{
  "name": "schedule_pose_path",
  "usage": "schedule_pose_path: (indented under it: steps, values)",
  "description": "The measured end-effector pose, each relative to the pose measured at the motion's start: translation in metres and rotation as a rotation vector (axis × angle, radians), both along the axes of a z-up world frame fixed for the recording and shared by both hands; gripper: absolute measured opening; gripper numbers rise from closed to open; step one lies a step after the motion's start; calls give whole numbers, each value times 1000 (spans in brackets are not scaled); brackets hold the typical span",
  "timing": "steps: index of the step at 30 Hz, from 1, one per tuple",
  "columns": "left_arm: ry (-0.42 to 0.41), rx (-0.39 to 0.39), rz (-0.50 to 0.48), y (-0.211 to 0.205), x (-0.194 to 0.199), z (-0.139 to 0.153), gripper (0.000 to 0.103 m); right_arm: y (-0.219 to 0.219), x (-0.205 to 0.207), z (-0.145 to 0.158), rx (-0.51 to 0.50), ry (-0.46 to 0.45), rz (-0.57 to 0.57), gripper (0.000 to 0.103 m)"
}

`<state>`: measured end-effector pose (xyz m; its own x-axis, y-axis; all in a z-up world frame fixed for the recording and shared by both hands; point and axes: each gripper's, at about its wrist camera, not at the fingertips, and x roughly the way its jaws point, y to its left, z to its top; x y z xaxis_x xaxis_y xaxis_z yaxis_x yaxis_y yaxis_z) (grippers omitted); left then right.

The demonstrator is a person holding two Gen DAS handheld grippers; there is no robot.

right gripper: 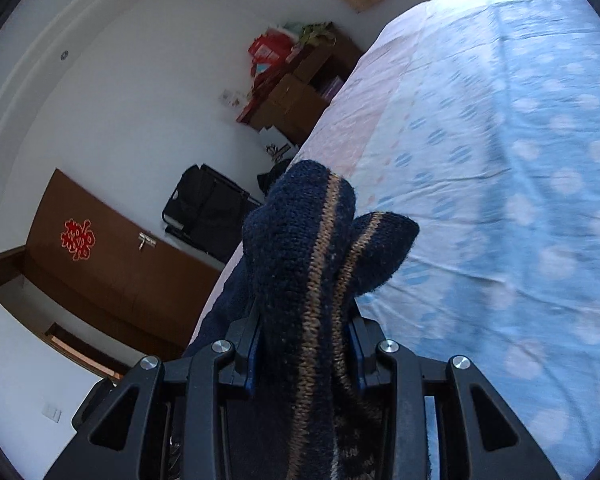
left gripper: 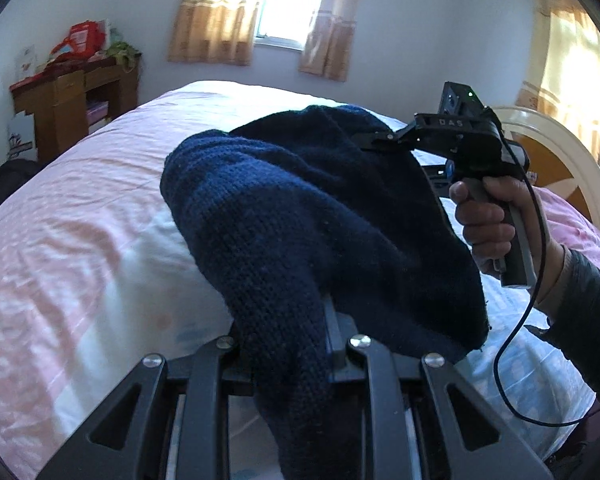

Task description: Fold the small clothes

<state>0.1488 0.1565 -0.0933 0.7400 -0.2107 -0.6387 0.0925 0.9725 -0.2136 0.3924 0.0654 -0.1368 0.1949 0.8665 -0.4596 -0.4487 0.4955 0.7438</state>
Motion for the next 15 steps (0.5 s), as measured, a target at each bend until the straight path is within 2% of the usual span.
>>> schedule_pose_path:
  steps: [7, 10, 11, 13, 15]
  values:
    - [60, -18, 32, 4, -10, -24, 24, 33, 10, -21, -105, 14, 24, 35]
    - [80, 14, 46, -4, -10, -35, 26, 35, 18, -38, -170, 38, 4, 35]
    - [79, 26, 51, -1, -12, -37, 32, 35, 20, -45, -202, 42, -4, 35]
    - [74, 51, 55, -6, -13, -36, 35, 34, 18, -52, -268, 21, -16, 37]
    - [70, 78, 53, -11, -14, -31, 38, 28, 14, -51, -283, -2, -37, 40]
